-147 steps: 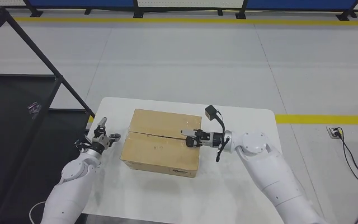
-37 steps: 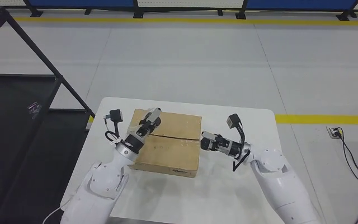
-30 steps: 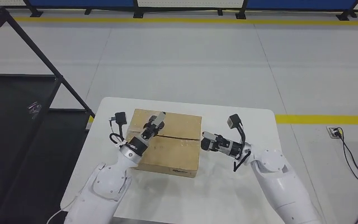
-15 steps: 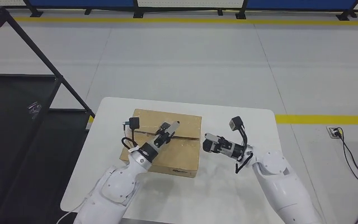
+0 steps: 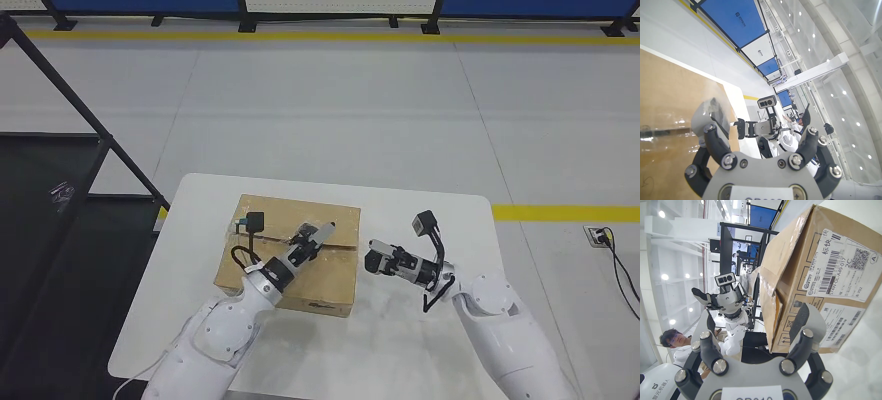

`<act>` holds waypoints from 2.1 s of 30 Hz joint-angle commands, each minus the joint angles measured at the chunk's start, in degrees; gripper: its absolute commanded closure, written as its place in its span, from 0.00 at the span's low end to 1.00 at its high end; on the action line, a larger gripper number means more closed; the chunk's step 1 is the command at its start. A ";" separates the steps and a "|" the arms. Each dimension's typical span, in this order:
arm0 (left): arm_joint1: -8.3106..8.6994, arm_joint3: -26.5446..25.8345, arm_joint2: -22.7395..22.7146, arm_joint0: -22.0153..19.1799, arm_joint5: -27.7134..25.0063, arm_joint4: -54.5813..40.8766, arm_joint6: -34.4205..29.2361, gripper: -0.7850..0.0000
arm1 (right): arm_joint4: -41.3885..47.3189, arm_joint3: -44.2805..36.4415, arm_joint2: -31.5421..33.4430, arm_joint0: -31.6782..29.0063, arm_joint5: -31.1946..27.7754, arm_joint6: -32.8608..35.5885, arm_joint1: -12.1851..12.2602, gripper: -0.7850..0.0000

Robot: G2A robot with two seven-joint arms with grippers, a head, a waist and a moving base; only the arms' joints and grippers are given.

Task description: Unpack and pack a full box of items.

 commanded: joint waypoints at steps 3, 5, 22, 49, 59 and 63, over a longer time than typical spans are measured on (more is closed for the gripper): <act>-0.49 1.39 0.91 -0.81 0.23 0.39 0.03 0.00 | 0.16 0.04 0.23 -0.33 -0.23 -0.04 0.15 0.00; -0.77 2.12 1.44 -1.31 0.31 0.63 0.08 0.00 | 0.41 0.02 0.37 -0.55 -0.48 -0.09 0.22 0.00; -2.81 4.93 4.21 -3.78 0.49 1.93 0.27 0.00 | 1.40 0.24 0.89 -1.51 -1.20 -0.14 0.71 0.00; 3.36 -12.38 -44.82 22.80 -10.64 -17.68 -14.39 0.00 | 1.23 -8.92 4.17 -3.77 -0.89 -5.45 1.67 0.00; 3.98 -2.88 -47.05 24.10 -13.94 -19.53 -19.30 0.00 | -4.11 -20.02 -3.36 1.01 10.03 -5.07 0.73 0.00; 4.09 -1.15 -46.77 23.49 -14.34 -20.53 -19.93 0.00 | -12.97 -21.20 -9.98 5.78 17.56 -8.16 -0.36 0.00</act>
